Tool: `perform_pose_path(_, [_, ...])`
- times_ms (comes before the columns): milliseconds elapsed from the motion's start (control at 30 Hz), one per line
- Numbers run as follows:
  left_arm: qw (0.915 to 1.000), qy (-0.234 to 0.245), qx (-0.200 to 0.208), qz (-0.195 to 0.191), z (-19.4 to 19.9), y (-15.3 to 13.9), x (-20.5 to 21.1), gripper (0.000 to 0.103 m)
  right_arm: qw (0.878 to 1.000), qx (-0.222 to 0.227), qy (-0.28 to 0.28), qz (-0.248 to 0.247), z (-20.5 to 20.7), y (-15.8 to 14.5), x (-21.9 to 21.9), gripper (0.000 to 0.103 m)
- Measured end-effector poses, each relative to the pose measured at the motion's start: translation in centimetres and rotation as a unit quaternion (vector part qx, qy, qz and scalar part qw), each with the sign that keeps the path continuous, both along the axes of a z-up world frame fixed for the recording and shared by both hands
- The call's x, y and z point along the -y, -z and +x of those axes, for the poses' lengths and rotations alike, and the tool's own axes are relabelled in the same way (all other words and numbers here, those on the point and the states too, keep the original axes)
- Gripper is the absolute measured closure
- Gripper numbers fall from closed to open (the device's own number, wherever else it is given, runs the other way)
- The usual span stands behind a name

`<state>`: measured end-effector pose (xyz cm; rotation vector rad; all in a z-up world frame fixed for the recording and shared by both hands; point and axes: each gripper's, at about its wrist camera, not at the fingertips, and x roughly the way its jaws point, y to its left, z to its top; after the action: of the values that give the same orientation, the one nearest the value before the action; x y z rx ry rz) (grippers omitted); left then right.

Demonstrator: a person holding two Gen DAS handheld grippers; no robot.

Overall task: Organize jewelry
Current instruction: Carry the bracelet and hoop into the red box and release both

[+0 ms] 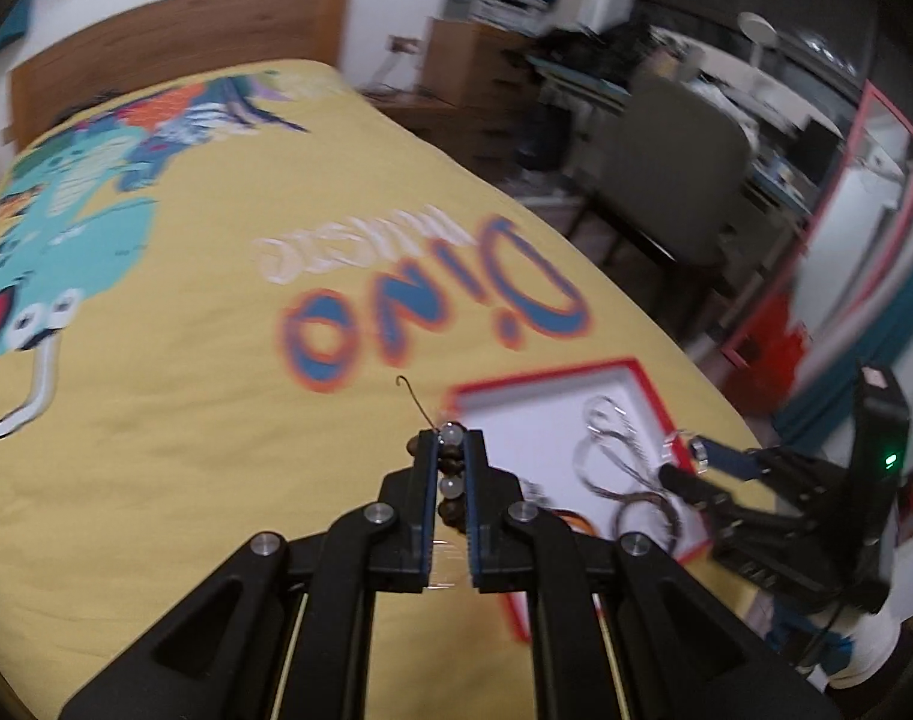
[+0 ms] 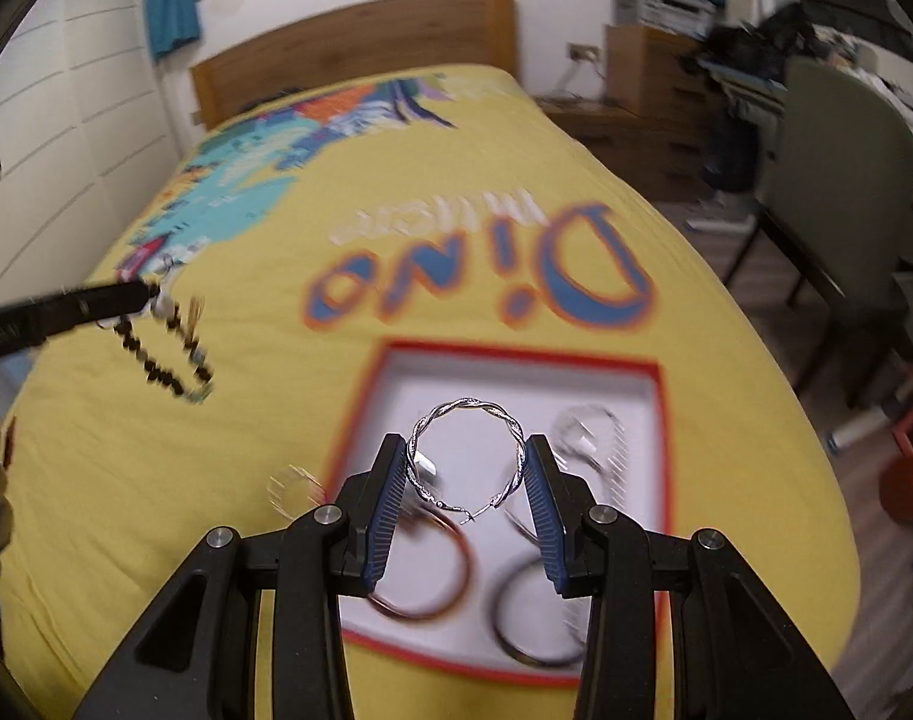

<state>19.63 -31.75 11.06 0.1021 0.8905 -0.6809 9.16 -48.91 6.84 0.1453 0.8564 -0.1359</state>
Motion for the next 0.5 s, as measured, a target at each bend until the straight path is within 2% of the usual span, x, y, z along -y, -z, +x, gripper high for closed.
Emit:
perform_pose_path(67, [0.9997, 0.020, -0.012, 0.013, -0.7, 1.7, 2.9, 0.096, 1.000, -0.013, 0.010, 0.004, -0.8, 1.4, 1.2, 0.063])
perform_pose_path(200, [0.9979, 0.040, -0.031, 0.039, -2.1, 4.9, 5.9, 0.096, 0.999, -0.035, 0.025, 0.012, -2.1, 4.4, 3.0, 0.063])
perform_pose_path(333, [0.9959, 0.048, -0.049, 0.059, -2.9, 7.6, 6.6, 0.095, 0.998, -0.047, 0.028, 0.019, -2.6, 6.3, 3.7, 0.063])
perform_pose_path(500, [0.9936, 0.054, -0.063, 0.076, -3.4, 9.5, 7.0, 0.095, 0.998, -0.056, 0.032, 0.021, -3.5, 7.8, 3.9, 0.062])
